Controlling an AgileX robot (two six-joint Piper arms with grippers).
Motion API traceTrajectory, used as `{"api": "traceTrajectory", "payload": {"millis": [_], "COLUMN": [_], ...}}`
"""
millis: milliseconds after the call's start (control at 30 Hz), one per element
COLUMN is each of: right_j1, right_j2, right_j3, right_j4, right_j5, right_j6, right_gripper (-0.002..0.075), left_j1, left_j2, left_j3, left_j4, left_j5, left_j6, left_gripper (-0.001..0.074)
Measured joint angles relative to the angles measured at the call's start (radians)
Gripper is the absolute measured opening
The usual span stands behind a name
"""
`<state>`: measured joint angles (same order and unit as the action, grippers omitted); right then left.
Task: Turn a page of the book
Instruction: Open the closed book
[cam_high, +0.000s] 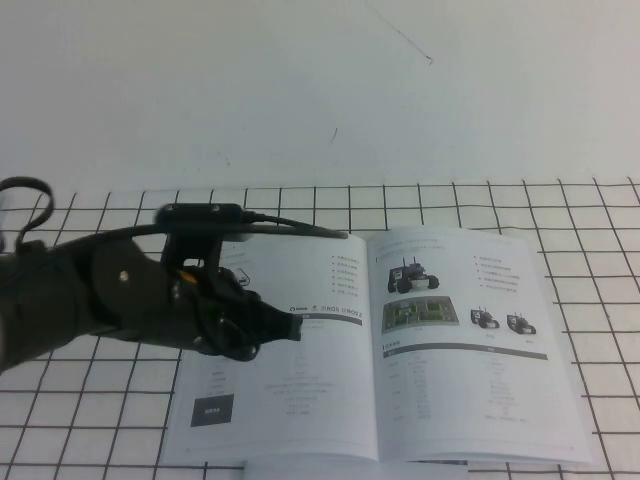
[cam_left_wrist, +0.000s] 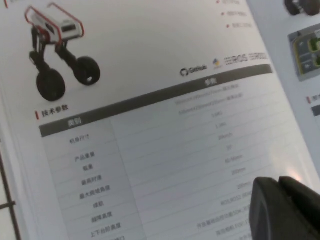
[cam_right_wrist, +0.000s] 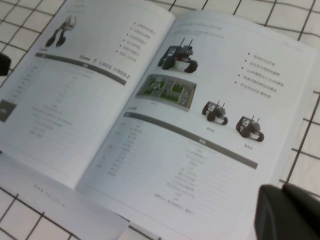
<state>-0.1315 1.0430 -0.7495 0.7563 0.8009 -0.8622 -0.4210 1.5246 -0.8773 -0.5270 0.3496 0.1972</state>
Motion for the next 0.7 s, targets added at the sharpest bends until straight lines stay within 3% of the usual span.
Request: {"api": "traceTrajectory", "payload": {"millis": [133, 333, 433, 700], "right_j1": [0.000, 0.000, 0.000, 0.027], "right_j2": [0.057, 0.162, 0.238, 0.477], "right_j3": [-0.010, -0.012, -0.021, -0.115], "right_j4": [0.006, 0.018, 0.035, 0.070], "right_j5": [0.040, 0.050, 0.052, 0.017], "right_j6": [-0.050, -0.063, -0.070, -0.090], "right_gripper": [0.0078, 0.0428, 0.0472, 0.0485], "left_j1": [0.029, 0.066, 0.088, 0.099], "left_j2": [0.137, 0.235, 0.239, 0.305], "left_j3": [-0.093, -0.164, -0.170, -0.170], "left_j4": [-0.020, -0.047, -0.047, -0.047], "left_j5": [0.107, 0.167, 0.167, 0.177], "left_j6": [0.013, 0.025, 0.027, 0.027], "left_gripper": [-0.0002, -0.0002, -0.0002, -0.0002]}}
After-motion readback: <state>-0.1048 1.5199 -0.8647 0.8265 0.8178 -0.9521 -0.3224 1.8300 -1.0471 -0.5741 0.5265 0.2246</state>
